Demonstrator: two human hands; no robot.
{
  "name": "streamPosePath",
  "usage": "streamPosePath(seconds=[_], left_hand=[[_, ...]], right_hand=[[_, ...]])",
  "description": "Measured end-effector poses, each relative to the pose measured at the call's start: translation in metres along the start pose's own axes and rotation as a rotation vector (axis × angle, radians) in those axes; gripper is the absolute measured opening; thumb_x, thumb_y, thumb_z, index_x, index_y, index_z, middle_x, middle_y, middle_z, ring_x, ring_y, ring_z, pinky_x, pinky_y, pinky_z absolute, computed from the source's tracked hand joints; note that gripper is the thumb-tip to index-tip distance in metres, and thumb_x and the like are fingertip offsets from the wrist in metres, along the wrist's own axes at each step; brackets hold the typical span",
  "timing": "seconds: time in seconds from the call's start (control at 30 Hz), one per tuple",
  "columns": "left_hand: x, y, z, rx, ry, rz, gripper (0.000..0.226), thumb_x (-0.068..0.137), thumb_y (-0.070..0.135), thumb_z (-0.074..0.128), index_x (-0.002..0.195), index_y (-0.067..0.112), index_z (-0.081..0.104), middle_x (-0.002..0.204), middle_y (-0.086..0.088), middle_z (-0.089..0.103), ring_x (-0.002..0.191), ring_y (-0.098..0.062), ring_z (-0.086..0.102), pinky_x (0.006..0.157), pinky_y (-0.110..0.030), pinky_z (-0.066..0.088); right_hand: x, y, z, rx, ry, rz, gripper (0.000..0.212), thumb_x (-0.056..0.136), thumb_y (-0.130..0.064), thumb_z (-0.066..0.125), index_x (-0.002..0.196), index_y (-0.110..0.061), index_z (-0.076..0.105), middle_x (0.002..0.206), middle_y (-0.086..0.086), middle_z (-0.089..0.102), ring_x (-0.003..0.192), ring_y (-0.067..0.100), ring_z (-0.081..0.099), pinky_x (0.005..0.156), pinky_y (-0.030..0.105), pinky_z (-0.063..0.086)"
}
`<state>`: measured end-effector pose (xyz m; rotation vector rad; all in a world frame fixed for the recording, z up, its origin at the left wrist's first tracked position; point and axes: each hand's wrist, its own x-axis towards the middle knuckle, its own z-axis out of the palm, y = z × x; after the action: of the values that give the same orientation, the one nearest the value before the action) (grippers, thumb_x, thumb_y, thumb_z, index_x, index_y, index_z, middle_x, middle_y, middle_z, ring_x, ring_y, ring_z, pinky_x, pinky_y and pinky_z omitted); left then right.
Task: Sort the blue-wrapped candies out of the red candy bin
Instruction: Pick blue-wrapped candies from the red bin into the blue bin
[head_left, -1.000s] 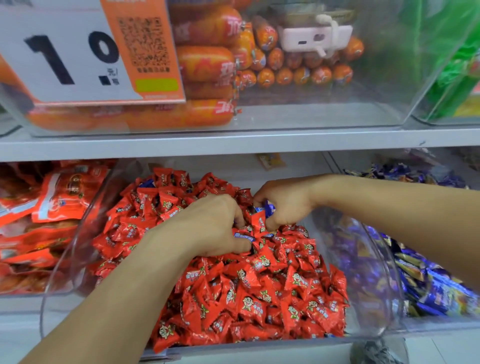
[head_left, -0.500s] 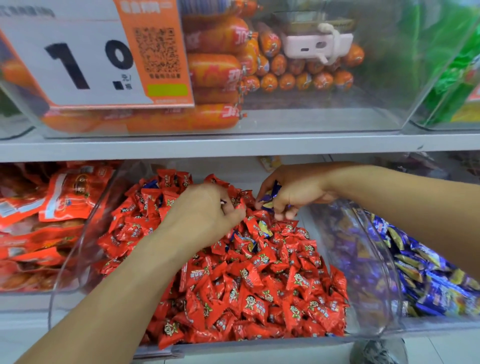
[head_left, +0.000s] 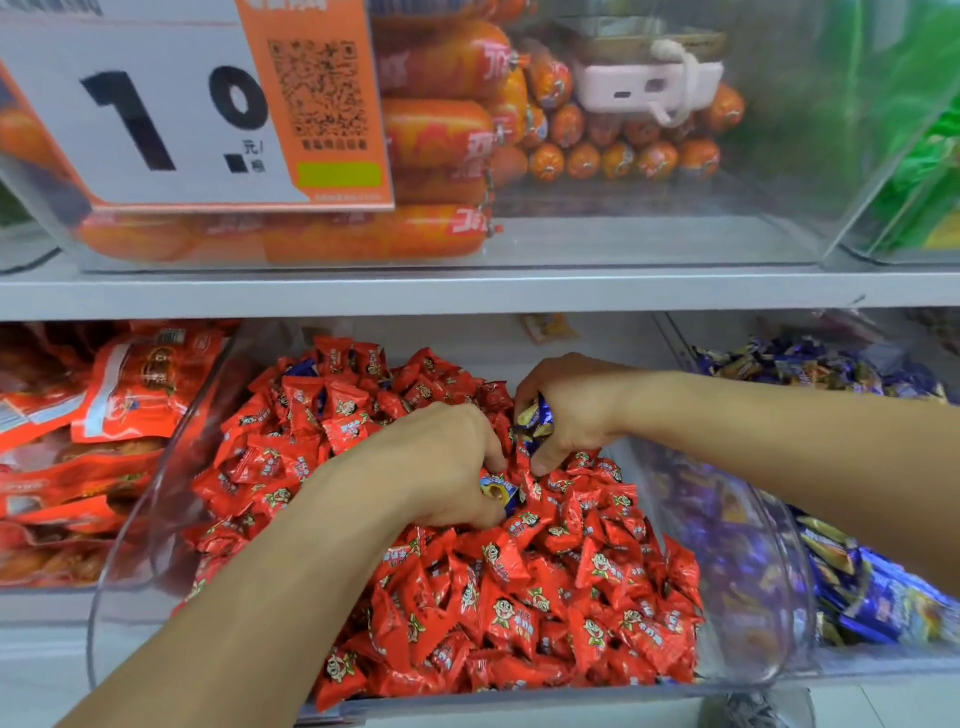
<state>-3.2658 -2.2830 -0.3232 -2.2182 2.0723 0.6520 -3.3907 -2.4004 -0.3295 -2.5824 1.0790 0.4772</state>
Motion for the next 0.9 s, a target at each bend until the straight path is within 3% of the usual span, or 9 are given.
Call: streamPosePath(seconds=[0.1,0.2,0.3,0.4,0.53,0.6,0.67,0.77,0.9], left_hand=[[0.002,0.005,0.001,0.011,-0.003,-0.026,0.042,0.078,0.037,0.077,0.119,0.035,0.068,0.127,0.007,0.061,0.113,-0.014,0.058,0.080,-0.020,0.041],[0.001,0.006,0.003,-0.040,0.056,-0.036,0.025,0.074,0.031,0.081,0.098,0.034,0.073,0.111,0.010,0.065,0.098,-0.010,0.061,0.074,-0.022,0.045],[-0.001,-0.002,0.002,-0.179,0.090,-0.015,0.023,0.069,0.030,0.086,0.087,0.032,0.072,0.088,0.018,0.057,0.080,0.003,0.059,0.064,-0.018,0.044],[-0.005,-0.011,-0.003,-0.423,0.139,-0.011,0.025,0.065,0.029,0.090,0.083,0.028,0.072,0.070,0.017,0.047,0.051,0.007,0.046,0.051,-0.011,0.034],[-0.011,-0.020,-0.009,-0.670,0.288,0.025,0.029,0.070,0.044,0.083,0.085,0.024,0.069,0.076,0.009,0.054,0.060,-0.003,0.046,0.060,-0.018,0.039],[-0.017,-0.014,-0.011,-0.830,0.261,0.069,0.045,0.072,0.062,0.072,0.091,0.022,0.067,0.076,0.003,0.063,0.062,-0.007,0.050,0.061,-0.025,0.039],[-0.026,0.002,-0.007,-1.117,0.154,0.119,0.053,0.080,0.058,0.068,0.100,0.009,0.064,0.080,-0.012,0.066,0.066,-0.015,0.053,0.058,-0.029,0.038],[-0.037,0.038,-0.001,-1.454,0.149,0.135,0.039,0.080,0.038,0.068,0.098,0.005,0.057,0.076,-0.011,0.066,0.061,-0.016,0.055,0.051,-0.027,0.045],[-0.045,0.064,0.007,-1.443,0.301,0.115,0.031,0.080,0.030,0.065,0.098,0.006,0.060,0.071,-0.016,0.068,0.049,-0.022,0.054,0.045,-0.028,0.047]], right_hand=[[0.002,0.004,0.006,-0.005,0.008,0.011,0.065,0.072,-0.044,0.085,0.127,-0.017,0.063,0.123,0.002,0.065,0.108,0.023,0.062,0.089,0.025,0.050],[0.004,0.008,0.009,-0.029,0.060,0.019,0.048,0.080,-0.042,0.078,0.118,-0.015,0.068,0.116,0.005,0.068,0.102,0.024,0.064,0.086,0.029,0.053],[0.002,0.009,0.006,-0.050,0.073,0.038,0.049,0.083,-0.045,0.074,0.120,-0.014,0.066,0.120,0.006,0.066,0.106,0.025,0.062,0.088,0.030,0.052],[-0.011,0.008,-0.007,0.006,0.097,0.031,0.040,0.084,-0.042,0.074,0.114,-0.016,0.067,0.113,0.003,0.067,0.095,0.022,0.061,0.074,0.025,0.047],[-0.056,-0.001,-0.023,0.145,0.280,-0.028,0.029,0.084,-0.042,0.073,0.107,-0.025,0.066,0.104,-0.004,0.063,0.092,0.016,0.059,0.070,0.025,0.040],[-0.084,-0.010,-0.015,0.330,0.405,-0.085,0.019,0.084,-0.040,0.072,0.093,-0.025,0.066,0.090,-0.006,0.066,0.082,0.015,0.061,0.070,0.030,0.044],[-0.110,-0.024,-0.001,0.525,0.503,-0.120,0.015,0.084,-0.035,0.073,0.086,-0.023,0.064,0.079,-0.005,0.067,0.075,0.014,0.062,0.071,0.034,0.049],[-0.132,-0.036,0.018,0.678,0.634,-0.093,0.014,0.084,-0.032,0.072,0.089,-0.027,0.060,0.078,-0.011,0.067,0.073,0.006,0.061,0.067,0.019,0.048],[-0.156,-0.020,0.023,0.752,0.615,-0.082,0.034,0.089,-0.038,0.065,0.121,-0.042,0.055,0.086,-0.022,0.067,0.071,-0.005,0.061,0.064,0.013,0.044]])
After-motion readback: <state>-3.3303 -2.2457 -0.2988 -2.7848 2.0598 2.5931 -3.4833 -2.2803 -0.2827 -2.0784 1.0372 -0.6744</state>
